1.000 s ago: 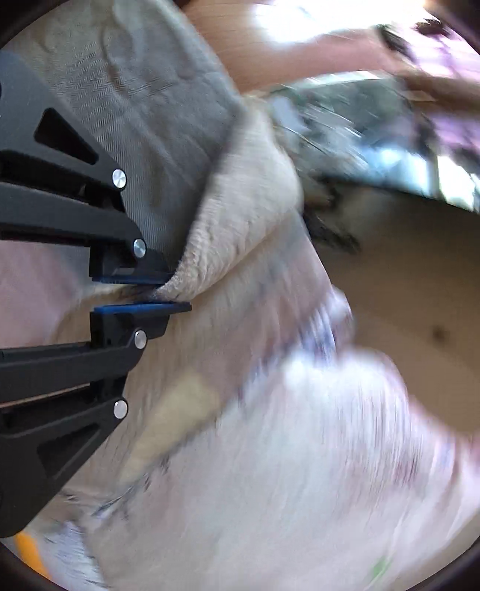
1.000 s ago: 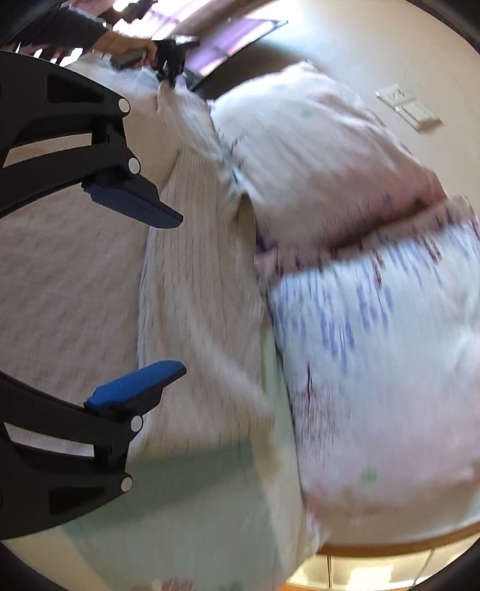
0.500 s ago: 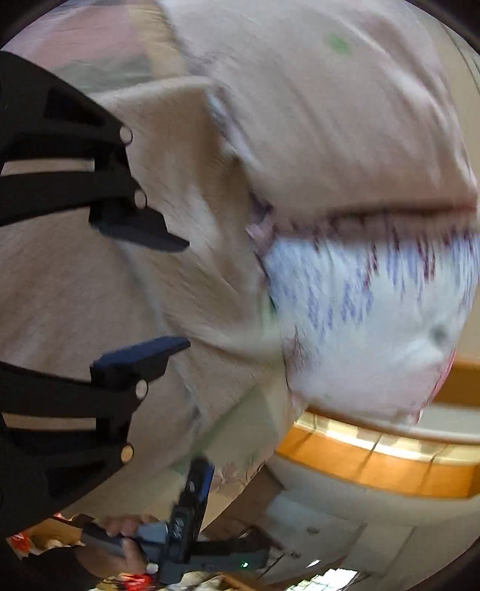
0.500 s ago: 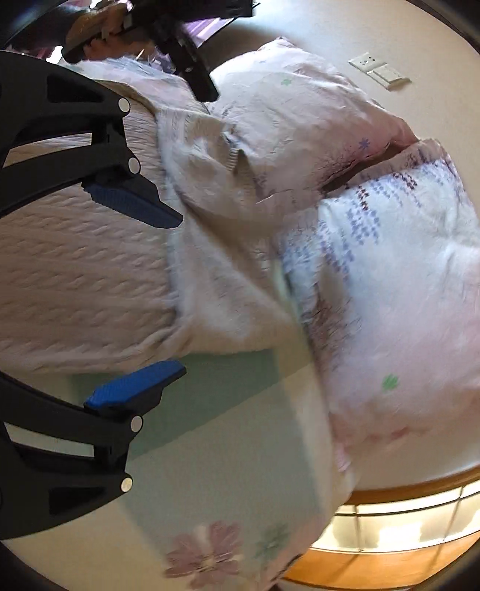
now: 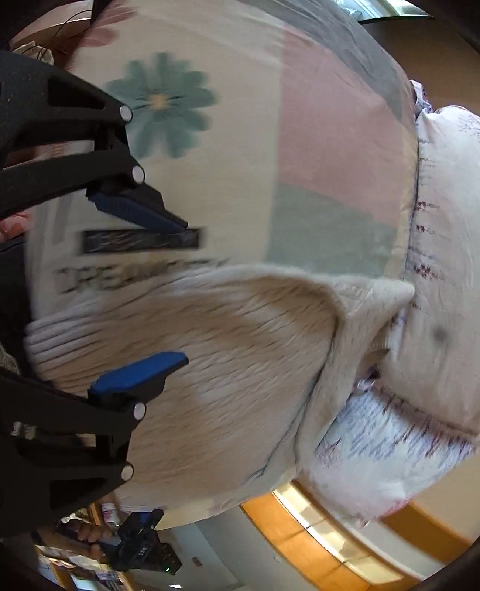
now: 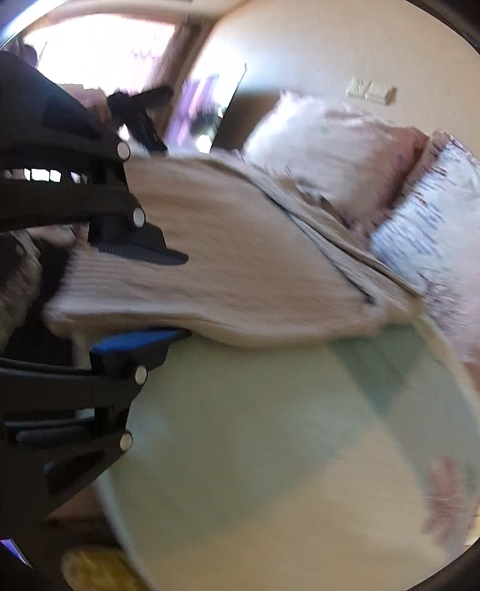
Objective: Fold small clothes
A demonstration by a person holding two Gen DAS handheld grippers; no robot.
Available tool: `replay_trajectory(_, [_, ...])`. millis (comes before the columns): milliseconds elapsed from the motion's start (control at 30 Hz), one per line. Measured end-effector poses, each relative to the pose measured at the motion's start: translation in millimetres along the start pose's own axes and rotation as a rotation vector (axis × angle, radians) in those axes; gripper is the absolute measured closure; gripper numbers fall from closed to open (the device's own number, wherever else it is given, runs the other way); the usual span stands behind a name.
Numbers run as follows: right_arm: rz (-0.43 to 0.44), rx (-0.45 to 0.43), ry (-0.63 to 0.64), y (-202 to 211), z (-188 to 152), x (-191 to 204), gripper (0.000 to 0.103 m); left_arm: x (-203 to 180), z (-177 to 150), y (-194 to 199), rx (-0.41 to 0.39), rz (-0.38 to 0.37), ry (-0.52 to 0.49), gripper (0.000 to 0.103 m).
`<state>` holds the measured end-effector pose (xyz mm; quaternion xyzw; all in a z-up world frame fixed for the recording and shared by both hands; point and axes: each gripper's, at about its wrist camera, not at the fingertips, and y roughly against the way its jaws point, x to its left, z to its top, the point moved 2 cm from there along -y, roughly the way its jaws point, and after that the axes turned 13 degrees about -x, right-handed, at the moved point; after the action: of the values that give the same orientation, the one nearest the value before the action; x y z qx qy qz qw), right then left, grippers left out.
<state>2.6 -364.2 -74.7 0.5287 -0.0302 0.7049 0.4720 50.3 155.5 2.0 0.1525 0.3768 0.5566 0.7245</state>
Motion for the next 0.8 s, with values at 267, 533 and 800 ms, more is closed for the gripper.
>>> replay_trajectory(267, [0.145,0.004,-0.044,-9,-3,18,0.095,-24,-34,11,0.02,-0.077,-0.006,0.089])
replay_trajectory(533, [0.311,-0.262,0.034,-39,137,91,0.095,-47,108,-32,-0.179,-0.13,-0.07,0.094])
replay_trajectory(800, [0.035,-0.321,-0.071,-169,250,74,0.039,-17,239,-146,-0.246,0.018,0.137,0.037])
